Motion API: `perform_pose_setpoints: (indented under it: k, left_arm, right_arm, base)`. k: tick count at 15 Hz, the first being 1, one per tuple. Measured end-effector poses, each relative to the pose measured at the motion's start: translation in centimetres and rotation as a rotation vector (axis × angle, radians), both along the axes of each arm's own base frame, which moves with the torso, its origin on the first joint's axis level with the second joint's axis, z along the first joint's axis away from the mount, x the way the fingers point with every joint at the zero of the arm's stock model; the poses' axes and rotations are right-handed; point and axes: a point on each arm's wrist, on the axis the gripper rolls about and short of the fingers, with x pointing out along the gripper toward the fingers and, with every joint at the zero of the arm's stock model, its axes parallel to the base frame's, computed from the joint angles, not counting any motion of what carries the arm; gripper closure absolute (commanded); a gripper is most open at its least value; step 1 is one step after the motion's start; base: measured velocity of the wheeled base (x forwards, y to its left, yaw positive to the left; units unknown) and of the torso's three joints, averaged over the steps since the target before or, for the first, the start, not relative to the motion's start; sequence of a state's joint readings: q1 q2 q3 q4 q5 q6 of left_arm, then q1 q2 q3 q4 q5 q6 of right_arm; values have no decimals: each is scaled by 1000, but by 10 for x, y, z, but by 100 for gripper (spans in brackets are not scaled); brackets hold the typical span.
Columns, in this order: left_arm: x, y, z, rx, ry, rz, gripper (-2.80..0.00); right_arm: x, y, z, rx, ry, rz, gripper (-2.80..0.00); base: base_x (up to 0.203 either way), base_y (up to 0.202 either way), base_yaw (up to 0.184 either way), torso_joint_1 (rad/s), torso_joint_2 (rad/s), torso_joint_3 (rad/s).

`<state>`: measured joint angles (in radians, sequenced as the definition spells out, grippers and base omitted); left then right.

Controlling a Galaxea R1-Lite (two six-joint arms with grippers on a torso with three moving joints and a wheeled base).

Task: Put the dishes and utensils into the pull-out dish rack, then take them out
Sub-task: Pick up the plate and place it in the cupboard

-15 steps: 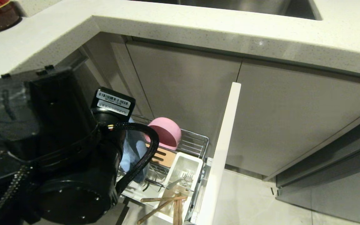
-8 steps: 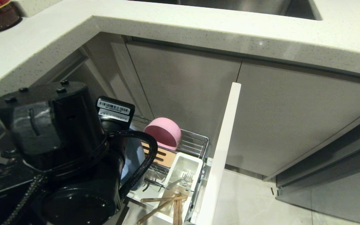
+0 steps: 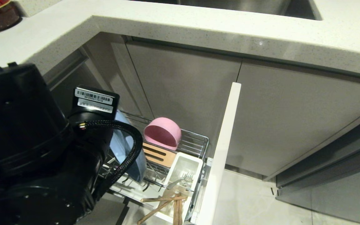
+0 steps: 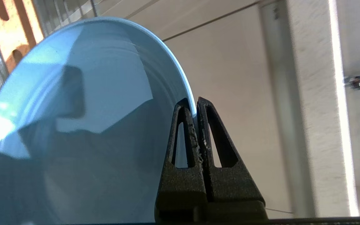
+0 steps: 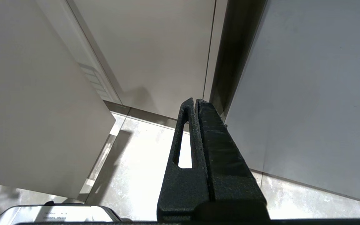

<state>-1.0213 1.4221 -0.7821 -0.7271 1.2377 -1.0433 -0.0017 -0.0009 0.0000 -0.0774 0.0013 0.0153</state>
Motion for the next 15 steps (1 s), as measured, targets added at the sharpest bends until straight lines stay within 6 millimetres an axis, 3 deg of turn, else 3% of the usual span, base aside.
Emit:
perform_pose_setpoints:
  k: [15]
  left_arm:
    - [5, 8, -16, -60, 6, 23, 0]
  right_arm:
    - [0, 0, 0, 0, 0, 0, 0]
  base:
    - [0, 0, 0, 0, 0, 0]
